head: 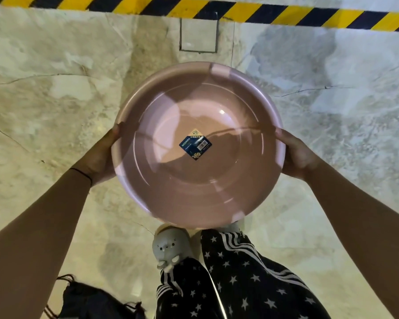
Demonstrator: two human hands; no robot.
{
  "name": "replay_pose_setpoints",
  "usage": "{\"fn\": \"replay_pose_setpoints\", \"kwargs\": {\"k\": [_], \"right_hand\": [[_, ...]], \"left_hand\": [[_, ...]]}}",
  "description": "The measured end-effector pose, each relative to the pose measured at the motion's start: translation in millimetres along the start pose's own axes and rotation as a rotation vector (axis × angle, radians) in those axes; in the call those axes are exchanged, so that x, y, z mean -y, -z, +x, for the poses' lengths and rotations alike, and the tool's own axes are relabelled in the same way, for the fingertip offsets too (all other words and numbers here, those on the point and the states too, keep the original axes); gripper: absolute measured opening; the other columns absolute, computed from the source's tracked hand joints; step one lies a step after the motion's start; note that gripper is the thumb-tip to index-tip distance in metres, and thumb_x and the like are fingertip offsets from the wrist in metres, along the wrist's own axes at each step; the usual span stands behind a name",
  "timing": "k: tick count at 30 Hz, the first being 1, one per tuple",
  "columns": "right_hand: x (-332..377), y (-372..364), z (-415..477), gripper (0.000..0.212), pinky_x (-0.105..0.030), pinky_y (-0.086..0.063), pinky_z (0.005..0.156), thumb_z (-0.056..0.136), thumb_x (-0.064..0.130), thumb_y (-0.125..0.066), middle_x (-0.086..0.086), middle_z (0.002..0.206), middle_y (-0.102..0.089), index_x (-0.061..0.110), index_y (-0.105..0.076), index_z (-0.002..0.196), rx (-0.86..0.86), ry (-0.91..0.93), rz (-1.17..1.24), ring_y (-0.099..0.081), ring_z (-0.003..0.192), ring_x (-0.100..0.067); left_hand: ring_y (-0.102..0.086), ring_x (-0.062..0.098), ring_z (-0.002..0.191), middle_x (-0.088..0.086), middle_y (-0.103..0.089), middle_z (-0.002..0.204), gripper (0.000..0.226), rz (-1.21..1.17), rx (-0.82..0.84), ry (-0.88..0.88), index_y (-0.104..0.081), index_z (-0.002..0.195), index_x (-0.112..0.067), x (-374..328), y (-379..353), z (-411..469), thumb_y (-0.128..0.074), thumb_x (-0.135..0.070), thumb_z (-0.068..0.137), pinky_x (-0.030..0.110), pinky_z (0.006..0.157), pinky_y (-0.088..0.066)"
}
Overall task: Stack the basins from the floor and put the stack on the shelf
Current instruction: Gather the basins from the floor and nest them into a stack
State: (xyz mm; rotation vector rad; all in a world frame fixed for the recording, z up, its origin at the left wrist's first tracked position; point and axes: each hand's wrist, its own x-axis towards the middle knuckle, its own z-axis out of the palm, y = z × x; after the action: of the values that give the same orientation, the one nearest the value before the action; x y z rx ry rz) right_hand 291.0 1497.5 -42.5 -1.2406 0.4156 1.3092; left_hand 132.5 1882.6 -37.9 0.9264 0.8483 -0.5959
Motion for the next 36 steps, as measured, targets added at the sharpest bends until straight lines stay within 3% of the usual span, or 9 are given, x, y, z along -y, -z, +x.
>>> {"fn": "replay_pose_setpoints", "kwargs": {"k": [4,6,11,14,20,24,28,31,36], "right_hand": [[0,-4,3,0.056,-0.034,-0.054,0.089,0.087,0.038,-0.049,-0.011,0.120,-0.069,0.011,-0.054,0.136,-0.043,0.049,-0.027,-0.066,0.108,-0.026],[1,-8,2,0.065,-0.036,-0.053,0.090,0.084,0.041,-0.056,-0.014,0.122,-0.067,0.010,-0.049,0.140,-0.073,0.062,-0.040,-0.065,0.109,-0.028],[4,-17,-23,0.038,-0.035,-0.055,0.086,0.088,0.042,-0.054,-0.006,0.114,-0.073,0.026,-0.071,0.117,-0.066,0.043,0.009,-0.069,0.105,-0.024],[7,-26,-63,0.040,-0.032,-0.056,0.085,0.091,0.041,-0.051,-0.008,0.119,-0.072,0.023,-0.070,0.121,-0.081,0.046,0.055,-0.068,0.108,-0.024],[42,-64,-181,0.040,-0.026,-0.054,0.086,0.094,0.045,-0.049,0.000,0.128,-0.068,0.030,-0.064,0.128,-0.114,0.087,0.099,-0.064,0.117,-0.020],[83,-87,-271,0.053,-0.028,-0.050,0.096,0.091,0.053,-0.054,0.000,0.142,-0.057,0.023,-0.060,0.134,-0.162,0.143,0.069,-0.053,0.130,-0.022],[103,-102,-362,0.067,-0.041,-0.042,0.106,0.090,0.056,-0.053,-0.005,0.150,-0.049,0.015,-0.049,0.143,-0.133,0.207,0.029,-0.046,0.136,-0.025],[105,-111,-422,0.063,-0.036,-0.052,0.095,0.087,0.050,-0.056,-0.004,0.135,-0.063,0.018,-0.050,0.141,-0.182,0.230,0.113,-0.060,0.124,-0.022],[100,-140,-514,0.037,-0.026,-0.057,0.076,0.086,0.045,-0.050,0.000,0.110,-0.076,0.031,-0.076,0.109,-0.331,0.320,0.234,-0.072,0.101,-0.018]], "left_hand": [[-0.075,0.013,0.099,-0.005,-0.079,0.109,0.033,0.010,-0.087,-0.058,-0.080,0.107,-0.036,4,-7,1,-0.062,-0.055,0.086,0.027,0.078,-0.060],[-0.075,0.014,0.099,-0.004,-0.079,0.108,0.036,-0.003,-0.134,-0.064,-0.080,0.106,-0.034,4,-11,1,-0.048,-0.047,0.094,0.027,0.077,-0.060],[-0.073,0.019,0.105,0.002,-0.076,0.117,0.042,0.081,-0.137,-0.014,-0.076,0.116,-0.031,-19,-23,-24,-0.059,-0.056,0.086,0.029,0.080,-0.060],[-0.072,0.020,0.109,0.001,-0.075,0.122,0.040,0.171,-0.103,0.034,-0.073,0.119,-0.036,-38,-41,-60,-0.056,-0.057,0.090,0.030,0.081,-0.058],[-0.061,0.021,0.126,-0.001,-0.064,0.140,0.060,0.215,-0.167,0.028,-0.056,0.141,-0.033,-99,-108,-156,-0.055,-0.056,0.086,0.044,0.105,-0.045],[-0.074,0.012,0.102,-0.004,-0.077,0.114,0.037,0.280,-0.096,0.058,-0.078,0.107,-0.040,-150,-160,-224,-0.052,-0.057,0.087,0.026,0.077,-0.058],[-0.070,0.013,0.111,-0.003,-0.074,0.123,0.038,0.324,-0.066,0.008,-0.074,0.117,-0.039,-188,-206,-285,-0.055,-0.059,0.090,0.031,0.085,-0.053],[-0.072,0.019,0.107,0.002,-0.075,0.121,0.040,0.341,-0.042,-0.009,-0.073,0.120,-0.037,-211,-235,-328,-0.055,-0.059,0.092,0.028,0.075,-0.059],[-0.074,0.021,0.102,0.002,-0.076,0.117,0.041,0.413,0.090,-0.062,-0.074,0.116,-0.040,-240,-282,-394,-0.059,-0.064,0.086,0.028,0.070,-0.061]]}}
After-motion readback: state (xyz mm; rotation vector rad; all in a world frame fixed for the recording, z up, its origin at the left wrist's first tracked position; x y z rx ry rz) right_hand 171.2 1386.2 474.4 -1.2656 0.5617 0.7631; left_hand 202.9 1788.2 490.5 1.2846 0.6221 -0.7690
